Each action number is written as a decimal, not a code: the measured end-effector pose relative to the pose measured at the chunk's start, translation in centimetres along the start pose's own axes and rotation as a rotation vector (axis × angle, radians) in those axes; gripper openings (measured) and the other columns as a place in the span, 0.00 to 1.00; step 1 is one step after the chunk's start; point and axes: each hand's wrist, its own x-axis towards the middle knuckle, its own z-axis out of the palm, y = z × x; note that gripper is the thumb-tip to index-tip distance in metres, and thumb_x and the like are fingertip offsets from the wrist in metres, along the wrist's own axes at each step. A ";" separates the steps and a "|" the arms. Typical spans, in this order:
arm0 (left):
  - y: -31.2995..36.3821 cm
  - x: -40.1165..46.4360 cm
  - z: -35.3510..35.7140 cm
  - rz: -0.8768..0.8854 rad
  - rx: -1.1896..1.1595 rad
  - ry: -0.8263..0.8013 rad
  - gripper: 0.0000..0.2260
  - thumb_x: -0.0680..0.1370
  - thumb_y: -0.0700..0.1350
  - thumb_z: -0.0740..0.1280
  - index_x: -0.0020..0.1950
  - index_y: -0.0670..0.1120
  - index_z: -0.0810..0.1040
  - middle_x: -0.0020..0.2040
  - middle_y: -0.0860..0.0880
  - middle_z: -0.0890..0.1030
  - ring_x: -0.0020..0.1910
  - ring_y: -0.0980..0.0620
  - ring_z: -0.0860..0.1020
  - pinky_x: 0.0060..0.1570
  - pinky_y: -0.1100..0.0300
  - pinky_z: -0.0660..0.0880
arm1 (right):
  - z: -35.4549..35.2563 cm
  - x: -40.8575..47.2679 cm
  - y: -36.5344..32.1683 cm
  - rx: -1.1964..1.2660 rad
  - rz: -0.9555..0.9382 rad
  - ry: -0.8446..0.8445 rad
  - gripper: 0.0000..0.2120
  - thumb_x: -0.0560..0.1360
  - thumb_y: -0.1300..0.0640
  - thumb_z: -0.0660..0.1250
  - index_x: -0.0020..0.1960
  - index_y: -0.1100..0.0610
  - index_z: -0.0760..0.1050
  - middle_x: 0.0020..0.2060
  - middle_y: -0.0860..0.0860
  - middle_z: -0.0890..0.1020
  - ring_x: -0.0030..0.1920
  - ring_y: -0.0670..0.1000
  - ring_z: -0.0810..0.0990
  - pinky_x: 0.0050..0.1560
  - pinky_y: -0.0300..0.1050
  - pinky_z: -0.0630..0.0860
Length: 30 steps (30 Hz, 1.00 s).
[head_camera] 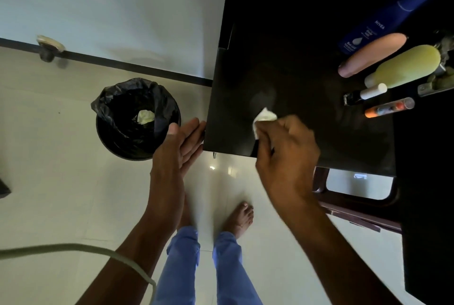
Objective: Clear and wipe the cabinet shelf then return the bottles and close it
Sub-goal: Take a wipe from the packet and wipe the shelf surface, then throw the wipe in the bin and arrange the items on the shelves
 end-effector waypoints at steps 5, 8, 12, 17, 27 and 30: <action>0.4 -0.1 -0.8 -0.052 -0.059 0.025 0.33 0.80 0.65 0.51 0.75 0.47 0.74 0.67 0.50 0.84 0.69 0.55 0.80 0.73 0.53 0.71 | 3.2 -2.0 -6.1 0.174 -0.154 -0.040 0.04 0.74 0.61 0.73 0.49 0.58 0.84 0.42 0.54 0.83 0.43 0.56 0.83 0.45 0.47 0.80; 1.3 -0.7 -1.8 -0.061 -0.079 0.130 0.32 0.79 0.67 0.53 0.73 0.49 0.77 0.67 0.50 0.84 0.69 0.55 0.80 0.74 0.53 0.70 | 4.5 -1.9 -8.9 0.220 -0.302 -0.082 0.05 0.73 0.62 0.77 0.48 0.58 0.83 0.41 0.54 0.83 0.42 0.55 0.83 0.48 0.48 0.79; 2.4 -1.5 -5.4 -0.003 -0.041 0.383 0.27 0.81 0.65 0.58 0.71 0.51 0.78 0.67 0.55 0.84 0.67 0.58 0.80 0.75 0.51 0.72 | 5.9 -2.4 -12.1 0.328 -0.313 -0.063 0.06 0.73 0.65 0.74 0.49 0.59 0.85 0.42 0.54 0.85 0.42 0.56 0.84 0.45 0.53 0.81; 2.5 -2.0 -11.6 0.024 0.003 0.558 0.23 0.79 0.60 0.59 0.69 0.54 0.80 0.65 0.59 0.84 0.65 0.58 0.81 0.70 0.52 0.75 | 11.3 -1.3 -16.1 0.452 -0.196 -0.157 0.05 0.77 0.64 0.72 0.48 0.56 0.84 0.42 0.51 0.85 0.42 0.52 0.82 0.42 0.55 0.81; 3.1 0.0 -17.6 0.048 0.154 0.518 0.15 0.79 0.58 0.62 0.62 0.60 0.83 0.60 0.60 0.86 0.65 0.56 0.82 0.71 0.44 0.74 | 25.4 3.6 -22.0 0.355 -0.016 -0.409 0.08 0.80 0.59 0.68 0.55 0.51 0.84 0.50 0.48 0.85 0.49 0.48 0.83 0.48 0.47 0.82; 3.2 0.9 -18.0 0.065 0.191 0.478 0.18 0.80 0.57 0.61 0.64 0.58 0.83 0.60 0.60 0.86 0.64 0.57 0.82 0.71 0.45 0.75 | 26.6 4.2 -22.1 0.395 0.089 -0.448 0.12 0.79 0.57 0.69 0.62 0.51 0.83 0.58 0.47 0.85 0.58 0.47 0.83 0.55 0.41 0.80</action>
